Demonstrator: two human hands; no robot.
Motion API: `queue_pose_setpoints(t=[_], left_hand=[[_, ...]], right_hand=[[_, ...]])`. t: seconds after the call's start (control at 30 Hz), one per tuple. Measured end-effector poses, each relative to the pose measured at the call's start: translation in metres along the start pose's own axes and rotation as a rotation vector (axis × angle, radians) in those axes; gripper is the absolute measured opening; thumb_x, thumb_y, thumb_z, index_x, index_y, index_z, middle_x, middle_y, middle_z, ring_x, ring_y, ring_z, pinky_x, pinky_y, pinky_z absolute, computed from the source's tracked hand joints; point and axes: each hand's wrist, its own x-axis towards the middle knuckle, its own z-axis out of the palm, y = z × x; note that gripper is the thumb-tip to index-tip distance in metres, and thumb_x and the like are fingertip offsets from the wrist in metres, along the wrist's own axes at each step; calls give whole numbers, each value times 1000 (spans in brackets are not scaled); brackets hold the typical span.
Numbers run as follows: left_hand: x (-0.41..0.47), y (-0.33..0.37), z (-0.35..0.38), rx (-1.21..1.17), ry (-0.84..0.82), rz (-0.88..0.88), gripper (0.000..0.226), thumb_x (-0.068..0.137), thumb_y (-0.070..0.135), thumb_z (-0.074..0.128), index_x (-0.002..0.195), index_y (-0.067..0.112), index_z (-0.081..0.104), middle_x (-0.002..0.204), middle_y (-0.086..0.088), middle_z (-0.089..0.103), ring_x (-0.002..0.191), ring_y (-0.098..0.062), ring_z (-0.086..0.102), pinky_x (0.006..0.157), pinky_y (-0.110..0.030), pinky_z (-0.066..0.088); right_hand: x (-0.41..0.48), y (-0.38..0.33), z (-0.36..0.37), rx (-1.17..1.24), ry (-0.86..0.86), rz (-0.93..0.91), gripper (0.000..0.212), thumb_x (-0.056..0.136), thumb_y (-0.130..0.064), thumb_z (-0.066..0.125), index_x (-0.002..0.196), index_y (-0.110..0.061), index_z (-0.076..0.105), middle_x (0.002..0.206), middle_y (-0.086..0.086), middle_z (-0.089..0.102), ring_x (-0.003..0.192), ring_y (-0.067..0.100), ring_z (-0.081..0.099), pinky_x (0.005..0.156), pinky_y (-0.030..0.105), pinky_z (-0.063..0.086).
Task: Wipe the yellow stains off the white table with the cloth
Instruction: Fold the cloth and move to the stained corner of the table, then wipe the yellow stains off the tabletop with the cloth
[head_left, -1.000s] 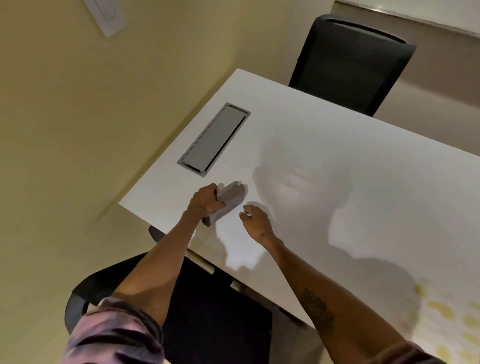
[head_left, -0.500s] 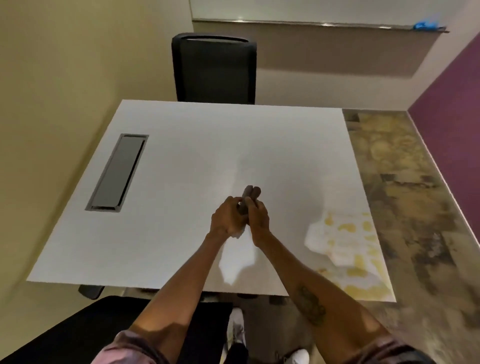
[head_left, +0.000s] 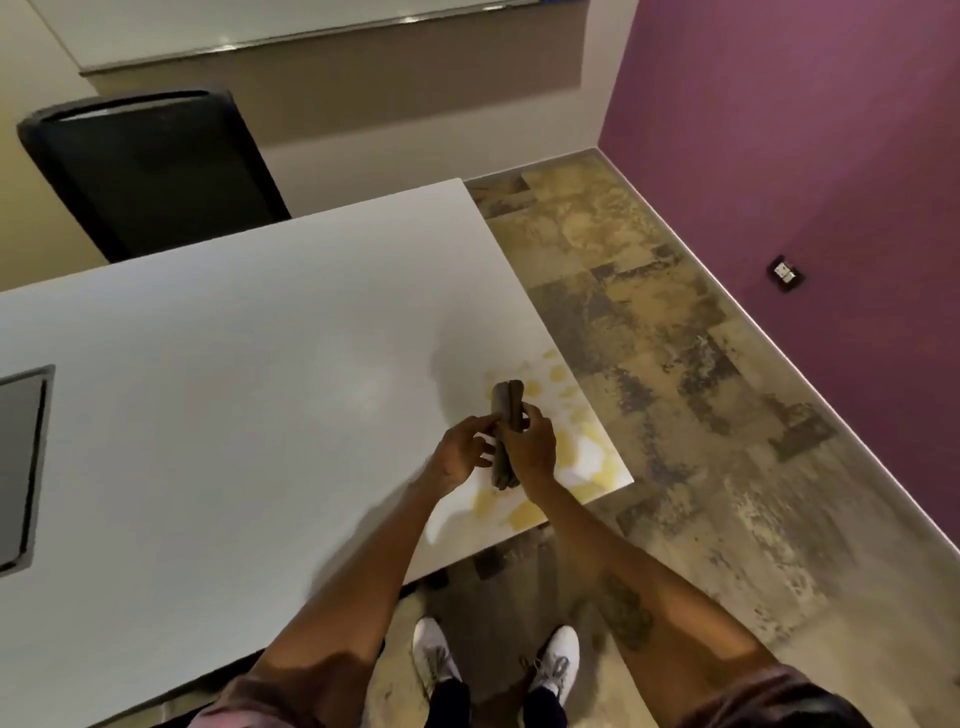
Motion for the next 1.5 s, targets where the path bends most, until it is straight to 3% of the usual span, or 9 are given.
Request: queue_pose_setpoints(t=[0.13,0.3,0.47,0.57,0.67,0.9,1.1,1.23,1.5], left_hand=[[13,-8,40,164,-67,19,55,101,-17,28,148,1,51,121,-17,58,93,-34,59,72,-33,48],[26,-17,69,431,-79,111,43,105,-4,43,145,4,57,136,-24,61,103,-32,59,89,-40,47],[32,-32,53,846,135,216,39,108,12,44,144,14,59,147,-6,58,136,-28,54,112,-36,44],[33,-44,23,988,226,169,44,107,17,45,151,17,52,155,-9,50,143,-32,44,115,-40,40],[31,-60,-12,1010,355,91,46,106,20,49,151,18,50,153,-10,50,141,-35,44,112,-46,41],[34,-93,-59,1068,537,-68,53,105,32,50,155,16,42,164,-5,35,155,-31,26,121,-52,27],[50,-112,-71,1174,489,-90,61,107,36,46,161,12,32,171,-11,23,157,-39,17,120,-63,24],[59,-119,-72,1100,487,-112,64,109,39,40,165,16,21,174,-7,10,160,-38,5,123,-65,10],[65,-114,-68,1047,520,-96,62,110,40,38,165,16,22,174,-8,10,160,-38,3,123,-69,7]], right_hand=[[7,27,-39,-116,79,-42,42,93,-29,62,132,-16,57,117,13,56,107,32,60,90,41,49],[20,55,-84,-254,211,-49,40,90,-23,65,127,-9,61,114,15,60,105,33,58,86,41,49],[37,84,-122,-384,334,-22,19,93,-23,63,93,-4,62,85,14,55,77,27,51,67,36,41],[43,99,-133,-532,333,-24,26,94,-26,63,107,-4,63,103,20,59,87,35,58,76,42,48],[46,103,-131,-669,256,11,39,93,-29,59,126,-9,56,120,19,57,104,39,59,83,46,51],[56,108,-90,-637,207,-12,50,85,-25,67,126,-4,49,116,17,62,106,35,62,81,39,53],[74,115,-79,-609,208,-23,51,80,-24,70,121,-2,49,111,18,66,103,36,65,83,38,53],[84,117,-78,-662,193,-33,50,80,-28,71,118,-3,50,105,16,69,93,34,69,79,37,54],[95,117,-74,-885,191,-35,52,83,-44,70,116,-7,55,102,11,74,92,30,70,88,40,48]])
